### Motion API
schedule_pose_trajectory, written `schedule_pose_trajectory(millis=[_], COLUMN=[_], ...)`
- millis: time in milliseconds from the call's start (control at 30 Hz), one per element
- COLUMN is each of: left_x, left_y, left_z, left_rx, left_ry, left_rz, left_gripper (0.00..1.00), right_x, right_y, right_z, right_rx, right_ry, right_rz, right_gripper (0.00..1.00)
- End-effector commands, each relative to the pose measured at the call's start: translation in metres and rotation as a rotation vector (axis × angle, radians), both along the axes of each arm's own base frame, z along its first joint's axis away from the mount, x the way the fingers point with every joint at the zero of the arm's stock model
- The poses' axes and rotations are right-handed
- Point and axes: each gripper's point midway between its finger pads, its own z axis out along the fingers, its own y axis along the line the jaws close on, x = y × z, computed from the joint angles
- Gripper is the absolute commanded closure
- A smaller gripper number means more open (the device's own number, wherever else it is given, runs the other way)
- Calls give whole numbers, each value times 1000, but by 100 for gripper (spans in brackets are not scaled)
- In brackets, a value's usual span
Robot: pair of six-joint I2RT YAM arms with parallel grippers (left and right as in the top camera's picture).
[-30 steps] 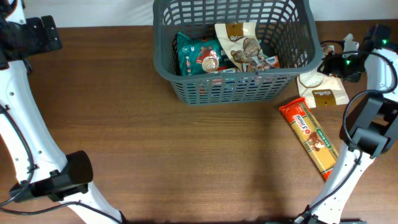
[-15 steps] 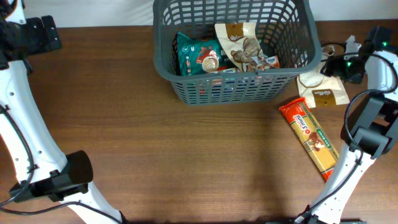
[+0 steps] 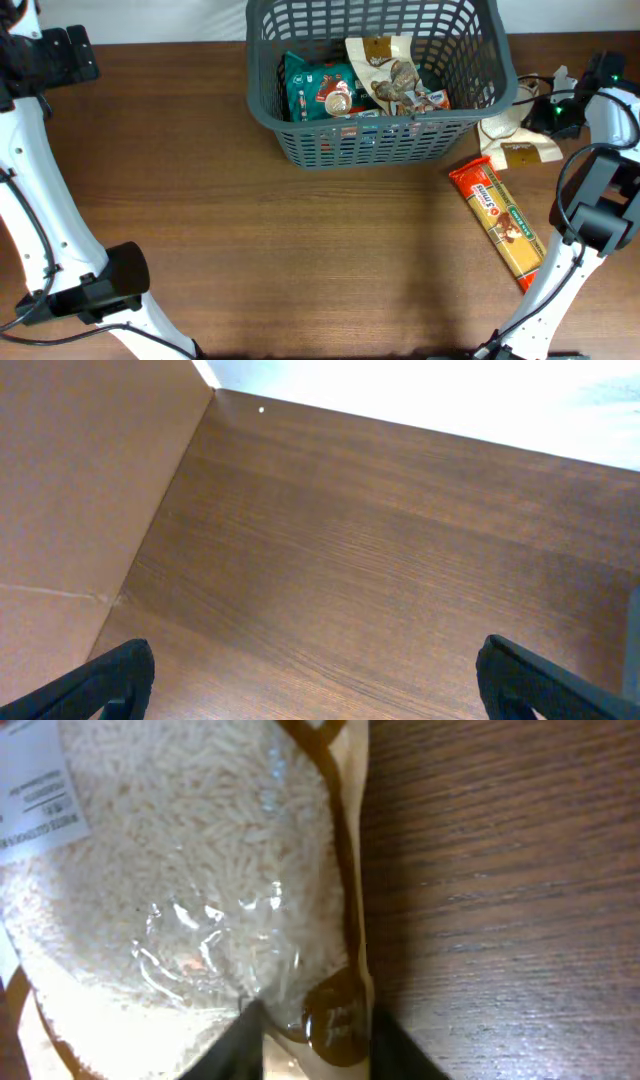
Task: Pack container
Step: 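Lift the white rice bag with the right gripper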
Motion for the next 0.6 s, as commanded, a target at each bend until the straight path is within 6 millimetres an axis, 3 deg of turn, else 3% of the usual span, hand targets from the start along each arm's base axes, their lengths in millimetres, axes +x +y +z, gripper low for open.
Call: schedule_pose_trajectory(millis=[0, 133, 400, 567], left_x=[0, 0, 0, 0], left_y=[2, 2, 2, 3], left_z=[-3, -3, -3, -3], left_rx=[-8, -8, -8, -8], left_ry=[5, 5, 5, 5], left_rz=[16, 16, 16, 16], left_gripper=[1, 1, 1, 1], right_x=[-15, -15, -7, -1], right_y=[3, 2, -3, -15], right_z=[-27, -26, -1, 36], right_rx=[18, 30, 163, 203], right_ry=[74, 77, 4, -55], right_rz=[-17, -56, -110, -127], right_gripper=[79, 96, 96, 96])
